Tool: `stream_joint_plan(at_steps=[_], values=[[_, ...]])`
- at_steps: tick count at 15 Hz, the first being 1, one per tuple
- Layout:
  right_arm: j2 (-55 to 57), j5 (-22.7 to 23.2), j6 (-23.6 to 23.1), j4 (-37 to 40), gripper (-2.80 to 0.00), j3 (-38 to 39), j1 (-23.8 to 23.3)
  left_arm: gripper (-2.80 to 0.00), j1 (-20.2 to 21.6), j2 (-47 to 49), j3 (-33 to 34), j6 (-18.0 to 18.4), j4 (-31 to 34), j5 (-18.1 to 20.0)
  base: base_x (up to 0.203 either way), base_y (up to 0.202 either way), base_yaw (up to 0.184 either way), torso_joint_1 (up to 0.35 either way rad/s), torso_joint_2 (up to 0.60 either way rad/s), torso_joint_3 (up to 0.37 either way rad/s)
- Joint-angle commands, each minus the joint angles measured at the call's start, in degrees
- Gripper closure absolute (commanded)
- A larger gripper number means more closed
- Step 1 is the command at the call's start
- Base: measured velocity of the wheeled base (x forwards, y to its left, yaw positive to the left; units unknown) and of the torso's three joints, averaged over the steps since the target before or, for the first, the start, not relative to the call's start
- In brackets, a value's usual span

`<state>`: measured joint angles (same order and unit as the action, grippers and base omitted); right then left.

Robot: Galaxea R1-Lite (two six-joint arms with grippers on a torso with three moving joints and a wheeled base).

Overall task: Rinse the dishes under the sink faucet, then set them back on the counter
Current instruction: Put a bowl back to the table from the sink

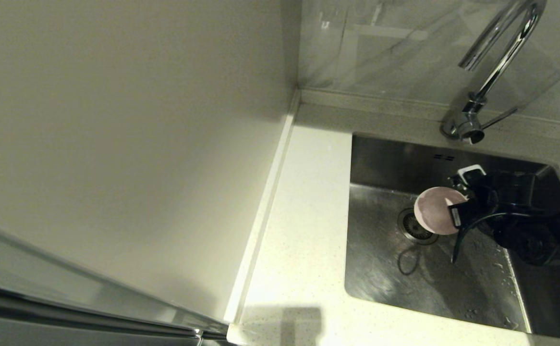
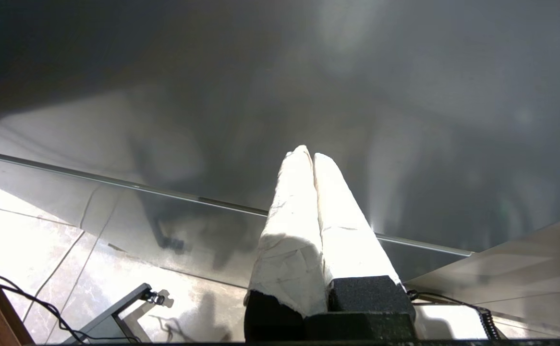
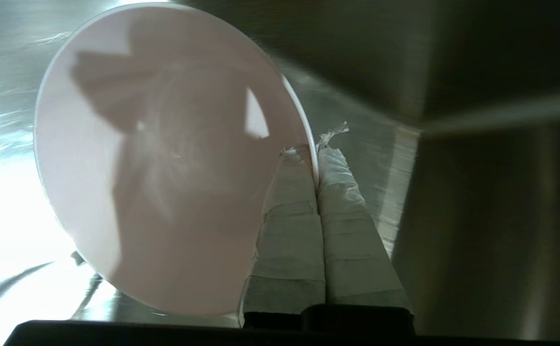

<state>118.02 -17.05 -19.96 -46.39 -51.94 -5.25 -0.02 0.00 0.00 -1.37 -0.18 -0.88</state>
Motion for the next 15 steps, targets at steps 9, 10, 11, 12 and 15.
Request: stream_joint_plan(at_steps=[9,10,11,12,15], values=[[-24.15,2.08,1.16,-39.65,0.00,8.18,-20.20,0.00,0.02,-0.18,0.00,-0.04,0.01,0.00,0.000,0.000,0.000,0.000,0.00,0.000],[-26.34,4.40,0.80,-41.28,0.00,8.19,-20.37,0.00,-0.01,-0.18,0.00,-0.04,0.01,-0.05,0.000,0.000,0.000,0.000,0.00,0.000],[-27.63,5.79,1.58,-41.28,0.00,7.61,-20.43,0.00,0.01,-0.18,0.00,-0.04,0.01,0.00,0.000,0.000,0.000,0.000,0.00,0.000],[-28.70,6.25,2.56,-41.28,0.00,5.13,-20.47,0.00,0.02,-0.18,0.00,-0.04,0.01,0.00,0.000,0.000,0.000,0.000,0.00,0.000],[-32.39,6.02,4.94,-41.28,0.00,5.31,-20.50,0.00,0.02,-0.18,0.00,-0.04,0.01,0.00,0.000,0.000,0.000,0.000,0.00,0.000]])
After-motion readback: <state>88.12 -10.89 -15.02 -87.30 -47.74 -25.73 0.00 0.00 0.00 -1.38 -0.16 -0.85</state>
